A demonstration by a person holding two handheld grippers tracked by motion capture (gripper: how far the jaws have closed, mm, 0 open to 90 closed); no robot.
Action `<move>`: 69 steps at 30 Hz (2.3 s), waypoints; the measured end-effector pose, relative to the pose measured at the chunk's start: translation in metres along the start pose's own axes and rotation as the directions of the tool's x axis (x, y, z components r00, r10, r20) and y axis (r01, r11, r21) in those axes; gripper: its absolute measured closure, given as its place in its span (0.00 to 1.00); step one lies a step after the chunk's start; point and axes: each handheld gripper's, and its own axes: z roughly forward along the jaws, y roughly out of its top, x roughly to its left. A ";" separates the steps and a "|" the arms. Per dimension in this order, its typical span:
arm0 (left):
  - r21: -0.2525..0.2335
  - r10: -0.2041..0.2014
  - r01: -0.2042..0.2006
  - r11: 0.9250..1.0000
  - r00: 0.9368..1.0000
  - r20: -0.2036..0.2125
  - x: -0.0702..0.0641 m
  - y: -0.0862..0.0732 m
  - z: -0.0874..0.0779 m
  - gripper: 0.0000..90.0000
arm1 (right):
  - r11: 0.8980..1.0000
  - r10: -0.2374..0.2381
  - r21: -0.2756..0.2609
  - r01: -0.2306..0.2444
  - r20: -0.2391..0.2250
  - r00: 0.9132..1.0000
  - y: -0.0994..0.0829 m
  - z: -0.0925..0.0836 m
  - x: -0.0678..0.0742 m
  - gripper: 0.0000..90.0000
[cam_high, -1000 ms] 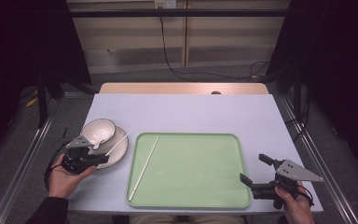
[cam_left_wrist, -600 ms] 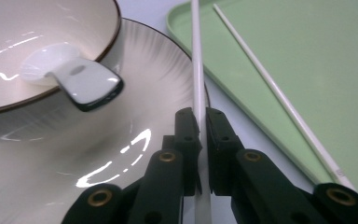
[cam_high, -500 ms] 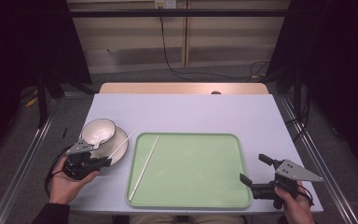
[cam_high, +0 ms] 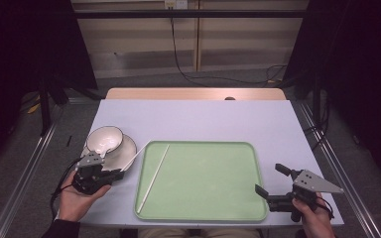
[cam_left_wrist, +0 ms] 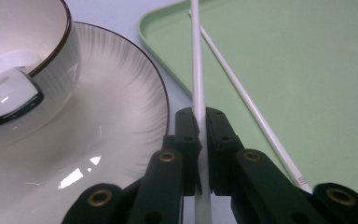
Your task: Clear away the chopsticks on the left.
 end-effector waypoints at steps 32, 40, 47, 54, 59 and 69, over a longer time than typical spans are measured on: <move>-0.004 -0.007 0.007 1.000 1.000 -0.009 -0.056 -0.002 0.016 0.94 | 1.000 -0.001 -0.001 0.001 0.003 1.000 0.000 0.000 0.000 0.01; -0.017 -0.053 0.052 0.998 0.998 -0.033 -0.062 0.003 0.026 0.94 | 1.000 -0.003 0.000 0.003 0.002 1.000 0.000 0.000 0.000 0.01; -0.008 -0.068 0.068 0.998 0.997 -0.041 -0.072 0.013 0.047 0.94 | 1.000 -0.004 -0.003 0.004 0.005 1.000 0.000 0.000 0.001 0.01; 0.002 -0.143 0.143 0.990 0.987 -0.080 -0.074 0.020 0.060 0.94 | 1.000 0.001 -0.004 -0.001 0.001 1.000 0.000 0.000 0.001 0.01; 0.005 -0.197 0.198 0.980 0.977 -0.079 -0.072 0.022 0.066 0.94 | 1.000 -0.003 -0.003 0.003 0.002 1.000 0.000 0.000 0.001 0.01; 0.054 -0.220 0.227 0.972 0.969 -0.110 -0.072 0.032 0.083 0.94 | 1.000 -0.004 -0.002 0.004 0.003 1.000 0.000 0.000 0.001 0.01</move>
